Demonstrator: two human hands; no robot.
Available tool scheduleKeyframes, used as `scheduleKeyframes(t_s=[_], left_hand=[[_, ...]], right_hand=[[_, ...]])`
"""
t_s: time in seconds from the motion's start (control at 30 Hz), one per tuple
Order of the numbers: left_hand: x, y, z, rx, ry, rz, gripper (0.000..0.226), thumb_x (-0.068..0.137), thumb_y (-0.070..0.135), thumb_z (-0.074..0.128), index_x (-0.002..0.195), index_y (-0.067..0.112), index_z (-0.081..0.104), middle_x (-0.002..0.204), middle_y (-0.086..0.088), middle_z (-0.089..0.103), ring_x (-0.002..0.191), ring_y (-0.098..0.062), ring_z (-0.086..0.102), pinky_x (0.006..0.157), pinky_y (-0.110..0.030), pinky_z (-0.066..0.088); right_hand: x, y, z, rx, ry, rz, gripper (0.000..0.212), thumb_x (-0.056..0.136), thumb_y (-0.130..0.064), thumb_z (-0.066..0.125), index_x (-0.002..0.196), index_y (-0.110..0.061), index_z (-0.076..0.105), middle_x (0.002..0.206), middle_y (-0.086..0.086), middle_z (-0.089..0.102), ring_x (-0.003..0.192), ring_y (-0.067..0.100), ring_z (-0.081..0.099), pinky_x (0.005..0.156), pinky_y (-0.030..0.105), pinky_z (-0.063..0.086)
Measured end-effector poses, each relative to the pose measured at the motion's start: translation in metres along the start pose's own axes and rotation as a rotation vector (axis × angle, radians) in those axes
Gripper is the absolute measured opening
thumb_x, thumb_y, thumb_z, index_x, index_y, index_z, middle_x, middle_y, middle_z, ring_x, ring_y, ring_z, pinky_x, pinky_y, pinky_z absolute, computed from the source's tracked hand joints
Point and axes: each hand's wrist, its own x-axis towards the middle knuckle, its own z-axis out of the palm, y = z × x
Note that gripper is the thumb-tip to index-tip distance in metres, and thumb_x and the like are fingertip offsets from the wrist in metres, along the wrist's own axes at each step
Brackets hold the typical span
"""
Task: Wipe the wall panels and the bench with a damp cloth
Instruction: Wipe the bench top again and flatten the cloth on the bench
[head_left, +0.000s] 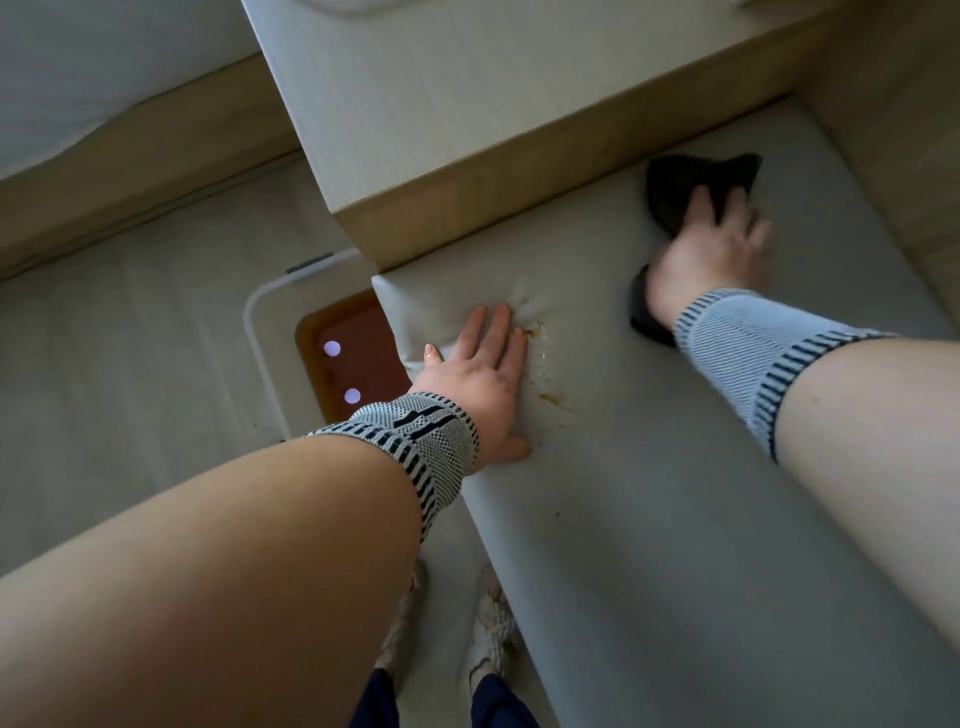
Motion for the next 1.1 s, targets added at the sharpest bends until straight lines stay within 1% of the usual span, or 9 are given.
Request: scheduleKeyframes(t_s=[0.1,0.23,0.4,0.47,0.7,0.83,0.93,1.03,1.1], left_hand=[[-0.003,-0.003,0.003,-0.01,0.057,0.028,0.118,0.083,0.058,0.067,0.156,0.014,-0.014,0.161,-0.003,-0.027,0.148,-0.024,-0.024,0.118,-0.062,0.011],[-0.014,-0.009,0.009,-0.058,0.185,0.072,0.118,0.081,0.06,0.068,0.157,0.015,-0.009,0.163,-0.003,-0.02,0.15,-0.022,-0.017,0.119,-0.057,0.011],[-0.034,-0.043,0.027,-0.051,0.296,0.012,0.095,0.093,0.062,0.045,0.157,0.015,-0.008,0.163,-0.003,-0.022,0.15,-0.021,-0.018,0.123,-0.044,0.003],[-0.041,-0.06,0.032,-0.061,0.284,-0.04,0.089,0.097,0.061,0.037,0.156,0.018,-0.013,0.162,-0.001,-0.025,0.15,-0.019,-0.02,0.122,-0.042,0.002],[-0.049,-0.078,0.036,-0.226,0.372,-0.158,0.079,0.1,0.04,0.042,0.157,0.016,-0.006,0.164,0.0,-0.017,0.151,-0.016,-0.013,0.123,-0.04,0.003],[-0.055,-0.08,0.037,-0.245,0.449,-0.108,0.067,0.096,0.028,0.046,0.156,0.015,0.018,0.166,-0.003,0.0,0.152,-0.019,-0.003,0.122,-0.043,0.009],[-0.055,-0.064,0.042,-0.281,0.414,0.0,0.063,0.098,0.024,0.047,0.154,0.014,0.022,0.165,-0.002,0.002,0.148,-0.025,0.018,0.12,-0.04,0.015],[-0.051,-0.058,0.033,-0.536,0.445,-0.145,0.056,0.097,0.019,0.046,0.149,0.014,0.027,0.164,0.002,0.006,0.136,-0.03,0.041,0.11,-0.039,0.033],[-0.047,-0.062,0.027,-0.587,0.453,-0.237,0.059,0.094,0.012,0.044,0.15,0.017,0.025,0.164,0.006,0.006,0.135,-0.03,0.042,0.107,-0.04,0.034]], right_hand=[[-0.032,-0.043,0.013,-0.039,-0.089,-0.313,0.073,0.093,-0.017,0.049,0.154,-0.003,0.011,0.161,0.02,0.003,0.148,0.036,0.002,0.12,0.035,-0.002],[-0.052,-0.061,0.021,-0.068,-0.171,-0.677,0.068,0.096,-0.016,0.046,0.155,-0.014,0.014,0.163,0.008,0.0,0.149,0.027,0.001,0.119,0.028,0.001],[-0.031,-0.013,0.01,0.101,-0.025,-0.207,0.066,0.09,-0.004,0.049,0.152,-0.011,0.027,0.161,0.013,0.012,0.147,0.031,0.015,0.119,0.034,0.015],[-0.042,-0.027,0.013,0.125,-0.008,-0.141,0.065,0.09,-0.003,0.046,0.152,-0.012,0.028,0.161,0.013,0.011,0.147,0.031,0.015,0.119,0.033,0.015],[-0.099,-0.114,0.034,0.078,-0.22,-0.798,0.062,0.095,-0.009,0.043,0.152,-0.025,0.027,0.163,-0.002,0.01,0.149,0.023,0.009,0.117,0.024,0.008],[-0.124,-0.053,0.043,0.038,-0.155,-1.057,0.057,0.081,-0.014,0.035,0.133,-0.01,0.057,0.146,0.015,0.047,0.133,0.037,0.044,0.109,0.038,0.037],[-0.108,-0.009,0.044,0.014,-0.102,-0.868,0.056,0.078,-0.012,0.035,0.127,-0.001,0.061,0.137,0.024,0.053,0.123,0.046,0.052,0.098,0.055,0.048],[-0.094,-0.025,0.033,0.073,-0.022,-0.399,0.061,0.088,-0.005,0.042,0.148,-0.013,0.037,0.158,0.014,0.022,0.145,0.034,0.021,0.119,0.038,0.02],[-0.097,-0.06,0.035,0.094,-0.035,-0.352,0.066,0.09,-0.007,0.043,0.152,-0.02,0.027,0.162,0.01,0.011,0.148,0.03,0.009,0.121,0.033,0.009]])
